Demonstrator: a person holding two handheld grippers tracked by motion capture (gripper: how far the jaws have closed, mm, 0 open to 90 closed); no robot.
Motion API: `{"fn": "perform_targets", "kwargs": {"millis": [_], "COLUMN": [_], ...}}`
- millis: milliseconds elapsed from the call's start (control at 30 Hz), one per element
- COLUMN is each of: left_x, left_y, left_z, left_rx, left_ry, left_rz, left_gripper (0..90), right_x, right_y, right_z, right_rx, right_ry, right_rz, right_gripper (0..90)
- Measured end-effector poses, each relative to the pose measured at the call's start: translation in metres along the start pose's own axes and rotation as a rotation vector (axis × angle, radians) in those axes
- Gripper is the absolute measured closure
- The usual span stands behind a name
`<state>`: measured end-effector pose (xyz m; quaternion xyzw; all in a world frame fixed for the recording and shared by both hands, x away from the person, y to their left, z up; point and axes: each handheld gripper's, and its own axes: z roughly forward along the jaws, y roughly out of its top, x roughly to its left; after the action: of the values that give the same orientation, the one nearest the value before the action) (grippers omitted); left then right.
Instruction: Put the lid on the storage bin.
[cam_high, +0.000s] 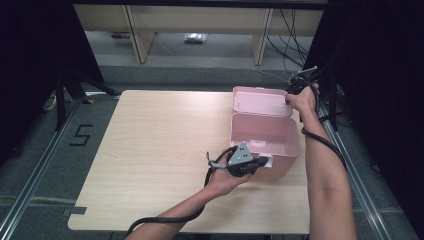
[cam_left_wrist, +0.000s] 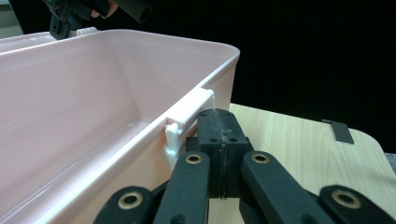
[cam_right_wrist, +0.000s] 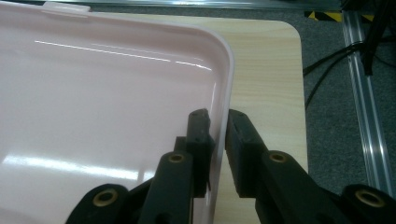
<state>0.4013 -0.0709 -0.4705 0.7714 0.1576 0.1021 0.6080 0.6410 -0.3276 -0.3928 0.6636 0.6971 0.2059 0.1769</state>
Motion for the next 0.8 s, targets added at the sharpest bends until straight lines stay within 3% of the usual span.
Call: {"fn": "perform_targets", "kwargs": {"millis": [533,633,767,800], "left_x": [0.0000,-0.0001,-0.0012,-0.0008], "left_y": [0.0007,0.0010,0.0020,0.0023], "left_z": [0.0004,0.0004,0.0002,0.0003], "left_rx": [0.002,0.006,0.017,0.017], "left_ry": [0.001,0.002,0.013,0.010], "left_rz": [-0.007,-0.004,-0.007,-0.004], "left_gripper": [90.0,90.0,90.0,90.0], "right_x": [-0.0005,0.0020,-0.0022,-0.0011], "right_y": [0.0009,0.0015,0.0014,0.0011], "right_z": [0.0014,-0.0023,-0.0042,-0.0050], "right_rx": [0.014,0.020,0.000,0.004], "right_ry": [-0.002,0.009,0.014,0.020], "right_rz": [0.033,0.084,0.053,0.073], "right_gripper": [85.5,86.5,87.0,87.1]}}
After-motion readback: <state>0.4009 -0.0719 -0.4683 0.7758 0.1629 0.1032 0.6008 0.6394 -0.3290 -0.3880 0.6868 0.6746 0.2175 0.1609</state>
